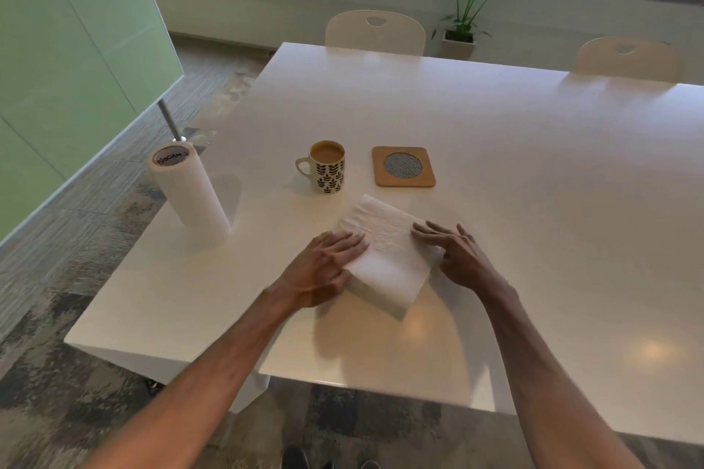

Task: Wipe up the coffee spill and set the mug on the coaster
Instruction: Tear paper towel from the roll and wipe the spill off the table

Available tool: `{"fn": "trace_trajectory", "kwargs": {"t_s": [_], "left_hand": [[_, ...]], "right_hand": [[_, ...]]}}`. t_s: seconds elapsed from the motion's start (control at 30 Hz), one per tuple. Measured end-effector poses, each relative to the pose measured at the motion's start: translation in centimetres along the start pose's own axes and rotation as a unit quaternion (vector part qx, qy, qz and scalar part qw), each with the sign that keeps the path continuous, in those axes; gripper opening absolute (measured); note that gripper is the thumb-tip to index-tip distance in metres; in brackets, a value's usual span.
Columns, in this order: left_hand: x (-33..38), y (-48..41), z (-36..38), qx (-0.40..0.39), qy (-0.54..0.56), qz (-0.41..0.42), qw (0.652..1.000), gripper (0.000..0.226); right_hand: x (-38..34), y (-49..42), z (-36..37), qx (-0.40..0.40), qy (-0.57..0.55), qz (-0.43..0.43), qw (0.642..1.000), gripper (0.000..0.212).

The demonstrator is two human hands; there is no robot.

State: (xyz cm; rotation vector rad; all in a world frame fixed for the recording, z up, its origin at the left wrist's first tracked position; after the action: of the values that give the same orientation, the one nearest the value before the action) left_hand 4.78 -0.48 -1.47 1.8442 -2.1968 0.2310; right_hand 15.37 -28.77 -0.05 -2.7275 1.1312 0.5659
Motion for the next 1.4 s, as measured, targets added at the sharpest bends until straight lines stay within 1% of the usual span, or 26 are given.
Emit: {"fn": "trace_trajectory", "kwargs": {"t_s": [0.1, 0.17, 0.23, 0.27, 0.33, 0.37, 0.4, 0.43, 0.5, 0.57, 0.63, 0.77, 0.83, 0.87, 0.93, 1.0, 1.07, 1.13, 1.23, 1.4], "left_hand": [[-0.1, 0.6, -0.5, -0.003, 0.028, 0.035, 0.999, 0.075], [0.1, 0.6, -0.6, 0.037, 0.018, 0.043, 0.998, 0.067], [0.5, -0.1, -0.6, 0.086, 0.008, 0.026, 0.996, 0.062], [0.8, -0.6, -0.5, 0.096, 0.007, 0.013, 0.995, 0.061], [1.3, -1.8, -0.2, 0.085, 0.004, 0.000, 0.996, 0.062], [1.4, -2.4, 0.1, 0.072, 0.000, 0.000, 0.997, 0.063], [1.4, -2.9, 0.4, 0.058, -0.006, -0.001, 0.998, 0.065], [1.3, -3.3, 0.8, 0.044, -0.013, -0.003, 0.999, 0.067], [1.1, -3.6, 1.7, 0.013, -0.029, -0.012, 0.999, 0.070], [0.6, -3.5, 2.3, -0.007, -0.036, -0.021, 0.999, 0.071], [0.1, -3.3, 2.5, -0.007, -0.033, -0.024, 0.999, 0.072], [-0.2, -3.4, 2.2, -0.003, -0.038, -0.015, 0.999, 0.070], [-0.4, -3.5, 1.7, 0.012, -0.035, -0.012, 0.999, 0.066], [-0.5, -3.6, 1.3, 0.026, -0.029, -0.011, 0.999, 0.065], [-0.8, -3.8, 0.5, 0.043, -0.015, -0.016, 0.999, 0.066], [-1.2, -4.1, 0.3, 0.017, -0.010, -0.019, 1.000, 0.068], [-1.4, -4.3, 0.6, -0.029, -0.025, -0.011, 0.999, 0.068], [-1.5, -4.2, 0.7, -0.037, -0.025, -0.011, 0.999, 0.067], [-1.5, -3.6, 0.6, 0.002, -0.003, -0.024, 1.000, 0.063], [-1.0, -2.5, 0.2, 0.058, 0.019, -0.044, 0.997, 0.055]], "right_hand": [[0.0, 0.1, -0.8, 0.005, -0.007, 0.005, 1.000, 0.094], [-0.1, 0.1, -1.5, 0.046, -0.004, 0.024, 0.999, 0.094], [-0.6, 0.1, -1.9, 0.098, -0.007, 0.045, 0.994, 0.094], [-1.3, -0.1, -1.7, 0.110, -0.012, 0.043, 0.993, 0.090], [-3.4, -0.8, -0.4, 0.099, -0.034, 0.017, 0.994, 0.075], [-4.4, -1.1, 0.7, 0.080, -0.041, 0.000, 0.996, 0.065], [-5.3, -1.5, 2.0, 0.048, -0.037, -0.009, 0.998, 0.062], [-5.8, -1.7, 3.3, 0.008, -0.022, -0.006, 1.000, 0.069], [-6.1, -1.7, 5.2, -0.054, 0.011, 0.013, 0.998, 0.090], [-5.8, -1.4, 6.1, -0.069, 0.021, 0.025, 0.997, 0.102], [-5.5, -1.1, 6.2, -0.070, 0.033, 0.028, 0.997, 0.105], [-5.5, -1.1, 6.1, -0.092, 0.031, 0.031, 0.995, 0.107], [-5.5, -1.3, 5.8, -0.105, 0.020, 0.032, 0.994, 0.109], [-5.4, -1.5, 5.5, -0.101, 0.007, 0.032, 0.994, 0.109], [-5.2, -1.8, 4.9, -0.058, -0.020, 0.032, 0.998, 0.107], [-5.4, -2.1, 5.0, -0.032, -0.032, 0.033, 0.998, 0.106], [-5.9, -2.4, 5.9, -0.050, -0.035, 0.036, 0.997, 0.106], [-6.2, -2.6, 6.8, -0.056, -0.017, 0.034, 0.998, 0.104], [-6.2, -2.5, 7.0, -0.039, -0.007, 0.027, 0.999, 0.099], [-6.4, -2.2, 6.2, -0.009, -0.047, 0.020, 0.999, 0.096]]}}
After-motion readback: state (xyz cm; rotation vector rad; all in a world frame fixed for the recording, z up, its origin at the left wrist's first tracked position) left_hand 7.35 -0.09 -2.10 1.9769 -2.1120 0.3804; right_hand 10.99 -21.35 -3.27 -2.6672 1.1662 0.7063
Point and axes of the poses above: each hand's wrist, its own y-axis away from the middle knuckle, its own z-axis out of the palm, x = y × z, the point moved 3 cm from there along -y, towards the middle knuckle, and after that the axes turned 11 degrees about -z, right-handed, at the moved point
